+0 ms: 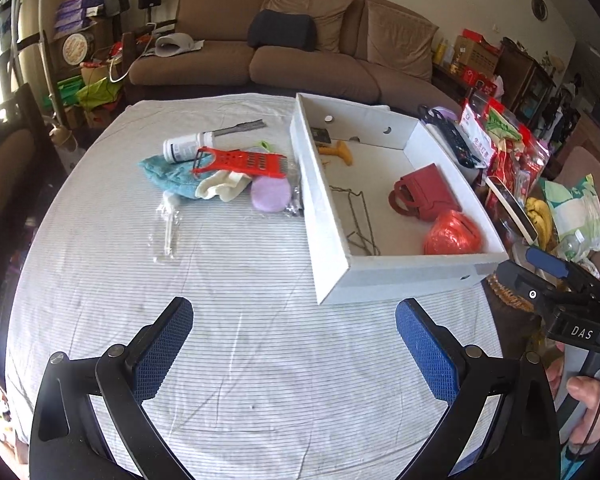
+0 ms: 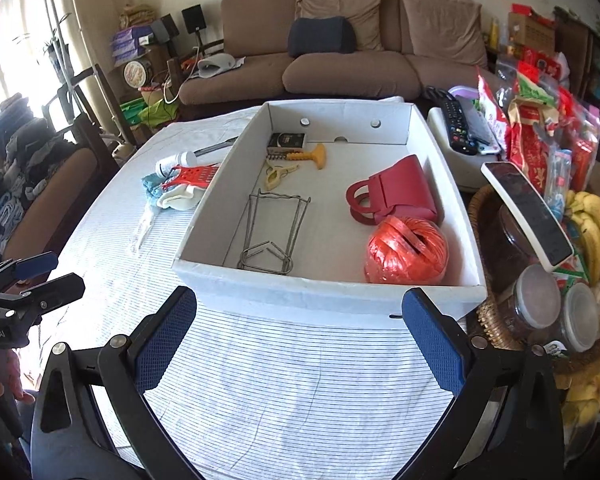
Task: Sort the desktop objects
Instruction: 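Withdraw the right gripper from the box back over the table items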
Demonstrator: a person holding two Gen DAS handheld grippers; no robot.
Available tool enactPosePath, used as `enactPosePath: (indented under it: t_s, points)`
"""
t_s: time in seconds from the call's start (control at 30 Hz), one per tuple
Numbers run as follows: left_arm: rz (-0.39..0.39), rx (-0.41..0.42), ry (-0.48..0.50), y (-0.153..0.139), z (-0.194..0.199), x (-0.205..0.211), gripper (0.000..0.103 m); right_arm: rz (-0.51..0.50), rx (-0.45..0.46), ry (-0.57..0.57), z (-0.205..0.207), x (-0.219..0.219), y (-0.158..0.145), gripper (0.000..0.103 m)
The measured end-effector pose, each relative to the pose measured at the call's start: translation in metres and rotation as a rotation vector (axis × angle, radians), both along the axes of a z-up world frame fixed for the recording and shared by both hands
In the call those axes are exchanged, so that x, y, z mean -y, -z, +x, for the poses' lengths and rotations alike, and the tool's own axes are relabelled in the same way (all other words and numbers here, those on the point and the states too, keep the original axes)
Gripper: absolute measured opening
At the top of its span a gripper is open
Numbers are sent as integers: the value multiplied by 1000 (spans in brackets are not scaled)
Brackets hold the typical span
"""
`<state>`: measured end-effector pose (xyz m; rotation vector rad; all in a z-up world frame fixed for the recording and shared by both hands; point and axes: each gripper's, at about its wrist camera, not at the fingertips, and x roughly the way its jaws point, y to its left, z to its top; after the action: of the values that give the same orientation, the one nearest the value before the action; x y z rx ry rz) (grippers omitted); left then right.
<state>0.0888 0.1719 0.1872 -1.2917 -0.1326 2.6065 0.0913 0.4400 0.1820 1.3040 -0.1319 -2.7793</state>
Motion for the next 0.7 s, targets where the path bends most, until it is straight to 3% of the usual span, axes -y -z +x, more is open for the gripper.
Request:
enactPosePath:
  t_s: [0.37, 0.7]
  points:
    - [61, 0, -140, 23, 2, 102, 103, -19, -21, -123, 0, 77, -3, 103]
    - [81, 5, -184, 49, -24, 147, 103, -71, -49, -256, -29, 154, -6, 103]
